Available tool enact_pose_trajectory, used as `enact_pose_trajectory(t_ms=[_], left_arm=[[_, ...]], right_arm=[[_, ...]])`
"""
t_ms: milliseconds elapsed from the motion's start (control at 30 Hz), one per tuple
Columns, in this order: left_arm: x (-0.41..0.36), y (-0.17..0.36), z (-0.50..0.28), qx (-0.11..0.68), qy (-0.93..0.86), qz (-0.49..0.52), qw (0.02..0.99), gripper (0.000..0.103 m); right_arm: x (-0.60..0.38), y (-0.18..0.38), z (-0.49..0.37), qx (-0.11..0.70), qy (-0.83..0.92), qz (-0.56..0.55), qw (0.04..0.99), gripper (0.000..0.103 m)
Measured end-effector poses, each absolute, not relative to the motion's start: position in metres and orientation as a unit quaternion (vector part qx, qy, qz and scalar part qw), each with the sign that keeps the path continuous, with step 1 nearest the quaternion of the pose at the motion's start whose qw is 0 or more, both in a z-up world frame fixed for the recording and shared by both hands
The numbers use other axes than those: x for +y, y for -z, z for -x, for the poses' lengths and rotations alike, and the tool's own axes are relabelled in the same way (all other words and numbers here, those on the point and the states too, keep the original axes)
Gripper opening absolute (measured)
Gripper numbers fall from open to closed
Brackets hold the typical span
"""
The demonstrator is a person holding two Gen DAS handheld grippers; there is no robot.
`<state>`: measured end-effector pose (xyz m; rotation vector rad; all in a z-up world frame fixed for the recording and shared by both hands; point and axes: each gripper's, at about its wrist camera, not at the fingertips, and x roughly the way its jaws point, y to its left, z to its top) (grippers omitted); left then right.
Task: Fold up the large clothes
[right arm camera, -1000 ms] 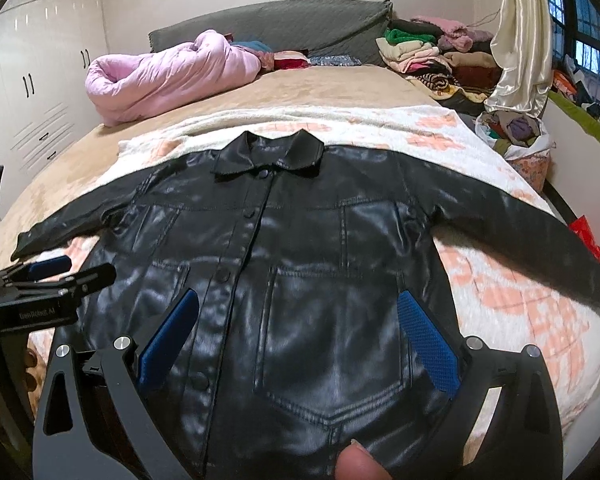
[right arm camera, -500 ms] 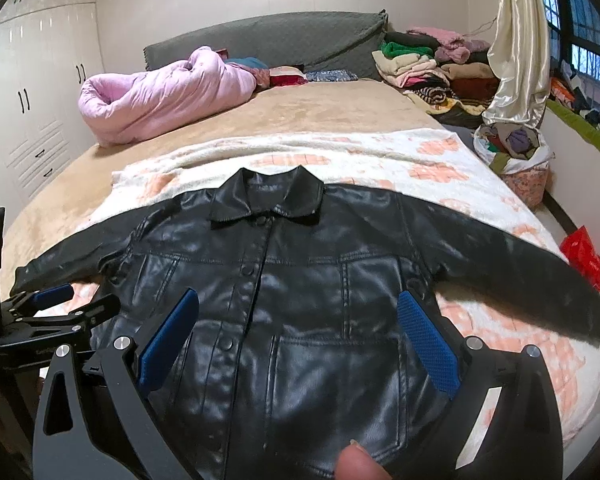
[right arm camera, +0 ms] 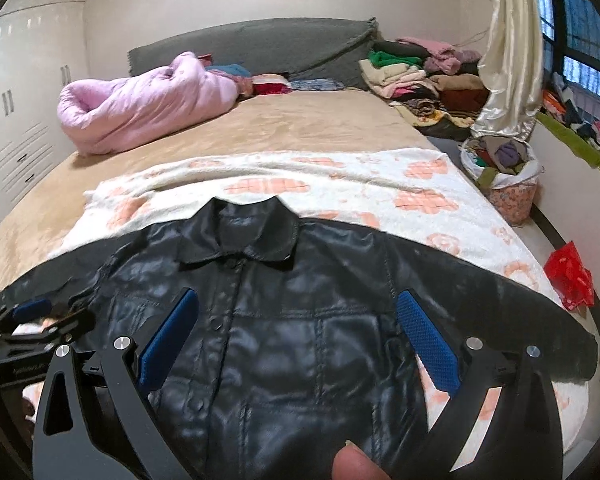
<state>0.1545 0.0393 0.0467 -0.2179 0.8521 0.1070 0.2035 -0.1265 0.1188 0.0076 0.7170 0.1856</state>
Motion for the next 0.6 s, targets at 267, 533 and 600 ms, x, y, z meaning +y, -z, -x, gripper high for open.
enact_pose_trajectory(t_ms=[267, 533, 600], left_arm=[[0.027, -0.037, -0.181, 0.422, -0.049, 0.102, 0.900, 0.094], [0.004, -0.028, -0.204, 0.427, -0.042, 0.087, 0.899, 0.094], [-0.002, -0.025, -0.209, 0.429, -0.037, 0.086, 0.899, 0.094]], right_arm=[[-0.168, -0.100, -0.231, 0.345, -0.049, -0.050, 0.936, 0.099], [-0.211, -0.077, -0.246, 0.360, -0.016, -0.103, 0.927, 0.099], [-0.219, -0.074, -0.247, 0.362, -0.007, -0.110, 0.926, 0.099]])
